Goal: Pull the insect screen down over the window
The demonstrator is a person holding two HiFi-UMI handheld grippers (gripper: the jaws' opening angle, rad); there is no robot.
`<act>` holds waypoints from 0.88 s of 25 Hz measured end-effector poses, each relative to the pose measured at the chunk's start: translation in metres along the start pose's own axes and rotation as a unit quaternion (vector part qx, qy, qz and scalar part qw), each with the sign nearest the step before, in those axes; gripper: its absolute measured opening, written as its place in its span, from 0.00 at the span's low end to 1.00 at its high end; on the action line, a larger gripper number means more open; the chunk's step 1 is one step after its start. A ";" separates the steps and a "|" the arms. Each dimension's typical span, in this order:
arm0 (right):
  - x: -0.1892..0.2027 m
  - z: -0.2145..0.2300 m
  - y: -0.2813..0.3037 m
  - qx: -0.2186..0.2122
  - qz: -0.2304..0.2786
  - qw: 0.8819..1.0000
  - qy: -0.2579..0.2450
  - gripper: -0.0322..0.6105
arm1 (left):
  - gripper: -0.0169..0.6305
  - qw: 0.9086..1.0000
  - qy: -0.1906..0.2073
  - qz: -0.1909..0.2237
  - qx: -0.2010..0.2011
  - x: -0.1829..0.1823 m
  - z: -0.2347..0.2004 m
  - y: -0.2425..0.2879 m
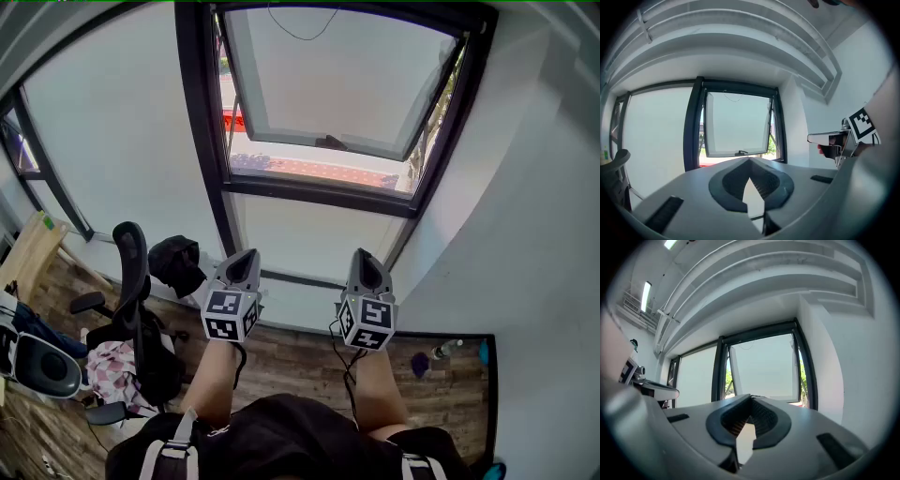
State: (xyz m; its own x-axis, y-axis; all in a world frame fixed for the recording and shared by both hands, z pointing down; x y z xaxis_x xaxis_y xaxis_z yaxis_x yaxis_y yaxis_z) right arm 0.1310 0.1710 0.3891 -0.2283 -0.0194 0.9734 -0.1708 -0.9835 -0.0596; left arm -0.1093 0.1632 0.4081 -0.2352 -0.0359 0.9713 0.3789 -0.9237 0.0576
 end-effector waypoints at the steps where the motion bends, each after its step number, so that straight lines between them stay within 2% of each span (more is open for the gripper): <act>1: 0.001 -0.002 0.000 -0.001 -0.001 1.000 -0.001 0.05 | 0.04 1.000 0.003 -0.001 0.001 0.001 0.000 0.000; 12: 0.008 -0.018 0.002 -0.001 -0.005 1.000 0.003 0.05 | 0.04 1.000 0.009 0.004 0.010 0.003 -0.010 -0.001; 22: 0.020 -0.047 0.003 0.022 0.006 1.000 0.017 0.06 | 0.04 0.999 0.009 0.016 0.032 0.019 -0.036 -0.016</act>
State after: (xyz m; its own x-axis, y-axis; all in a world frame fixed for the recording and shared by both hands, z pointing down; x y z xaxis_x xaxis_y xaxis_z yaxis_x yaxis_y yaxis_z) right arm 0.0813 0.1762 0.3978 -0.2629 -0.0262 0.9645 -0.1251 -0.9903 -0.0610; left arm -0.1517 0.1639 0.4170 -0.2375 -0.0711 0.9688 0.4417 -0.8962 0.0425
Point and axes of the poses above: the fingertips, and each gripper's own axes: y forward along the fingers, z to its right, x out of its underside, the point moved 4 cm from there along -y, backward along the fingers, and after that the axes turned 12 degrees about y, right-handed, at the moved point
